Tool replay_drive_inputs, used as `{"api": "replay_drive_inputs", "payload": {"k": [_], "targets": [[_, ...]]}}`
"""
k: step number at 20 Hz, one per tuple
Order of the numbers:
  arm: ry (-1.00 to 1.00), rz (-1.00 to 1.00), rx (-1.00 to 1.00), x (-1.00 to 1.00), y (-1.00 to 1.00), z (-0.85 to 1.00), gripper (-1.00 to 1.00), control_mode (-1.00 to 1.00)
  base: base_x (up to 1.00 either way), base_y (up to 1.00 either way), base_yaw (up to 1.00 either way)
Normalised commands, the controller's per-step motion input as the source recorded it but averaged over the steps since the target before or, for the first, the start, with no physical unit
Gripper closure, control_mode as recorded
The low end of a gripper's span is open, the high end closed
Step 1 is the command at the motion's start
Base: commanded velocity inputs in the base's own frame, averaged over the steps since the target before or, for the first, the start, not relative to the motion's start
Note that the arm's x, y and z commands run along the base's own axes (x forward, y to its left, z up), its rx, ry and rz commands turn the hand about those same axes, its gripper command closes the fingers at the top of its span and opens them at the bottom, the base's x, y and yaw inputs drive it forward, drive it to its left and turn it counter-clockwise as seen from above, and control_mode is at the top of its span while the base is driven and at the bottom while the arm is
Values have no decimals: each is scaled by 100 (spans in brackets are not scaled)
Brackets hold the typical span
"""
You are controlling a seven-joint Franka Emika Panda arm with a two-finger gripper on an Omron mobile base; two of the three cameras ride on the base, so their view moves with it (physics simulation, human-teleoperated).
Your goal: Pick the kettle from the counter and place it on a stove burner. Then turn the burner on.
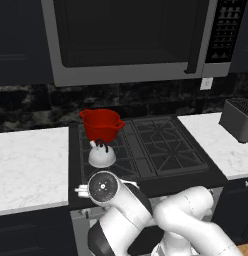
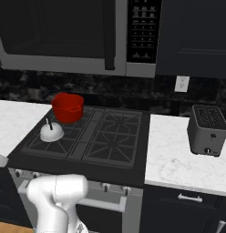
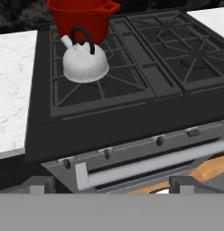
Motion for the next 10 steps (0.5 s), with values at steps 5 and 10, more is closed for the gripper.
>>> {"api": "replay_drive_inputs", "payload": {"k": [5,10], "targets": [[-17,-9,0,-3,22,-38,-100,-100,0,0,0],[-21,-7,0,0,16,-56,-100,-100,0,0,0]]}}
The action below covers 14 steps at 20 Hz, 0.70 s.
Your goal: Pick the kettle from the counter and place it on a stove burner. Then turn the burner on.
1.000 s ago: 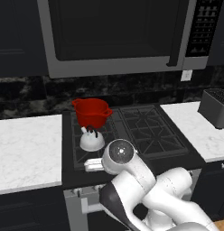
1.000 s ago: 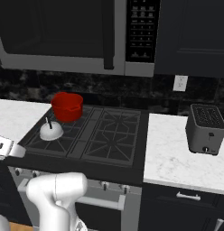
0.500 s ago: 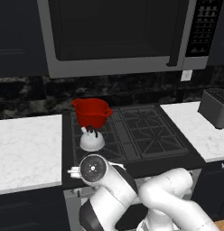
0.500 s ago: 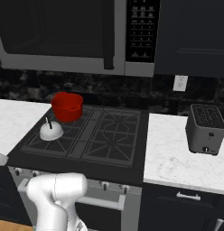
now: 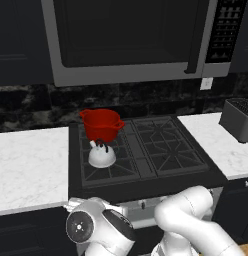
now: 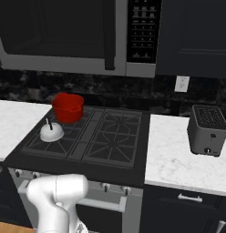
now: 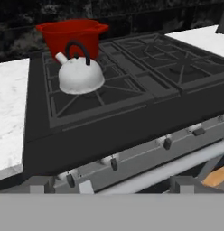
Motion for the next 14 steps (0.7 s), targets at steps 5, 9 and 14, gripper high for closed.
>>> {"api": "replay_drive_inputs", "payload": {"k": [5,9,14], "targets": [[-21,-6,0,0,13,-60,-100,-100,0,0,0],[-20,-3,0,0,14,-55,-100,-100,0,0,0],[-19,0,0,0,7,-43,-100,-100,0,0,0]]}}
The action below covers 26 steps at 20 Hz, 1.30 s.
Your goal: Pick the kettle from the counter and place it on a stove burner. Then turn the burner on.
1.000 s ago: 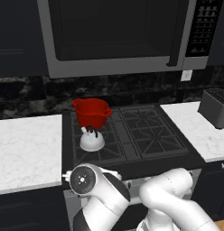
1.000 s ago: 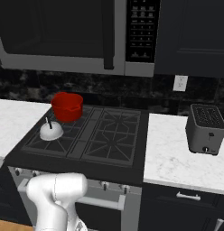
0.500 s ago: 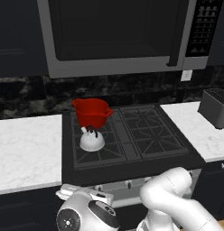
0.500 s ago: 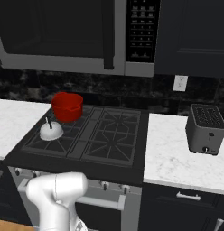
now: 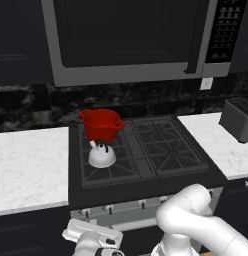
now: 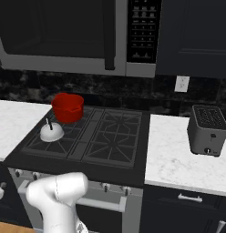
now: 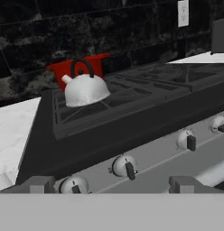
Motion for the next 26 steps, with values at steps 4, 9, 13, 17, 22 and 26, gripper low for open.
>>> {"api": "replay_drive_inputs", "payload": {"k": [4,9,13,17,22,26], "targets": [[-13,0,0,6,1,-20,-100,-100,0,0,0],[-1,1,0,18,0,-6,-100,-100,0,0,0],[0,6,0,33,15,-3,-100,-100,0,0,0],[0,11,-8,24,21,-21,-100,-100,0,0,0],[-1,11,-14,18,16,-37,-100,-100,0,0,0],[-5,11,-13,16,15,-38,-100,-100,0,0,0]]}}
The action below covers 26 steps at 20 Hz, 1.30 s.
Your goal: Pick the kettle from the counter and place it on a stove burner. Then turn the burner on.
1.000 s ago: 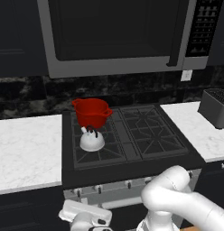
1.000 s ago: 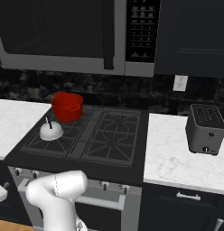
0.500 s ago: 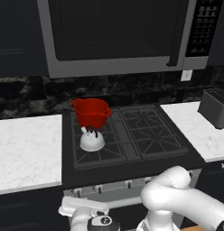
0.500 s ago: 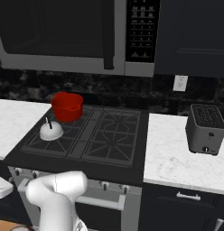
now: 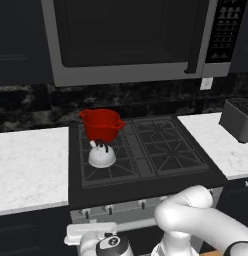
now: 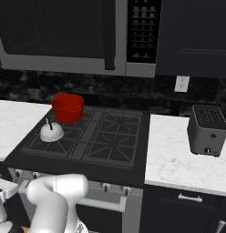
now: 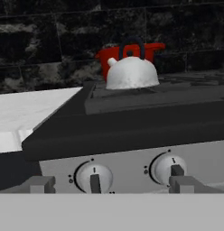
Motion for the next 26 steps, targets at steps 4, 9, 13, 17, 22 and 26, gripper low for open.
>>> {"api": "replay_drive_inputs", "payload": {"k": [4,9,13,17,22,26], "targets": [[-9,8,-4,8,16,-26,-100,-100,0,0,0],[-9,3,0,12,15,-15,-100,-100,0,0,0],[-6,1,0,18,9,-6,-100,-100,0,0,0],[-3,0,0,15,12,-12,-100,-100,0,0,0],[0,0,0,14,14,-10,-100,-100,0,0,0],[0,0,0,17,11,-7,-100,-100,0,0,0]]}}
